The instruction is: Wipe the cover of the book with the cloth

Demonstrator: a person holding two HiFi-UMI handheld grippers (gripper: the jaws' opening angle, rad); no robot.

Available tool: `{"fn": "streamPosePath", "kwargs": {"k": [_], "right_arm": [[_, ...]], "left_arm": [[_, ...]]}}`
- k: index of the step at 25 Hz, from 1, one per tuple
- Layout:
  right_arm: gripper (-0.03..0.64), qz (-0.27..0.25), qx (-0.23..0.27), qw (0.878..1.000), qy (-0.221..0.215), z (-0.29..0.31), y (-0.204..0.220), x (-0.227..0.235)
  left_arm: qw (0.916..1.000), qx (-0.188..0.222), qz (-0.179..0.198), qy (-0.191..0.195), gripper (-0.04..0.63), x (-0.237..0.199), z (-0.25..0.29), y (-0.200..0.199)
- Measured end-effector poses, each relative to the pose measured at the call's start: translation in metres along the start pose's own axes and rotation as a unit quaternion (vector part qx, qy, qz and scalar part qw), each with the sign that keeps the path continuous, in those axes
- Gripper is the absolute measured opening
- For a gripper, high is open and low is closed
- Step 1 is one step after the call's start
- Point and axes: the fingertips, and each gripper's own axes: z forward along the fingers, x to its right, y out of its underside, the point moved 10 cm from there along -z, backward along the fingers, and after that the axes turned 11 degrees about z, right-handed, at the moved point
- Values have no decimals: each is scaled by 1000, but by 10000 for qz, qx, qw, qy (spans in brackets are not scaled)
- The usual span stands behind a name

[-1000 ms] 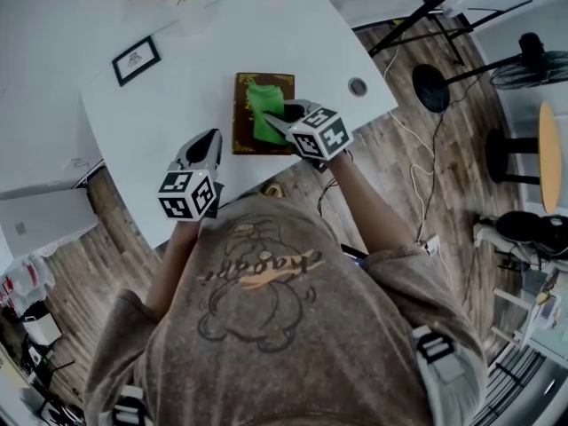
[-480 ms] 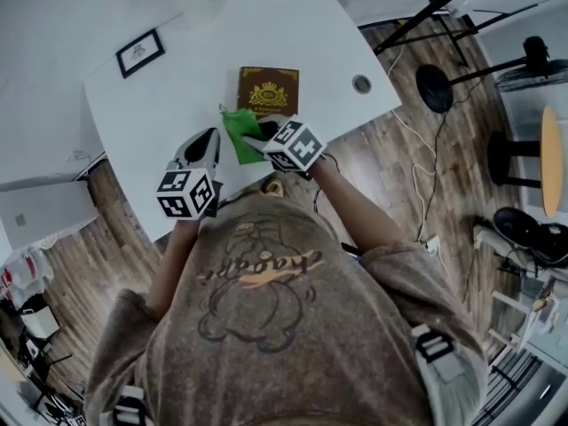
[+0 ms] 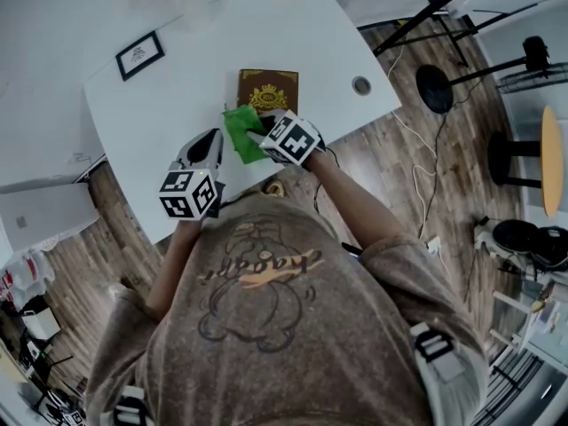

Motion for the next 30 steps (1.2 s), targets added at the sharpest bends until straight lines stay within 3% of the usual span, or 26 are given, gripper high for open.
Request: {"fn": "streamPosePath", "kwargs": {"k": [12, 30], "right_arm": [[75, 397, 287, 9970, 591, -12, -8, 64], [75, 866, 671, 9853, 1309, -48, -1, 127]], "left_arm": [[10000, -60, -12, 38, 3, 2, 3, 2], [9997, -130, -31, -227, 3, -3, -11, 6]]}}
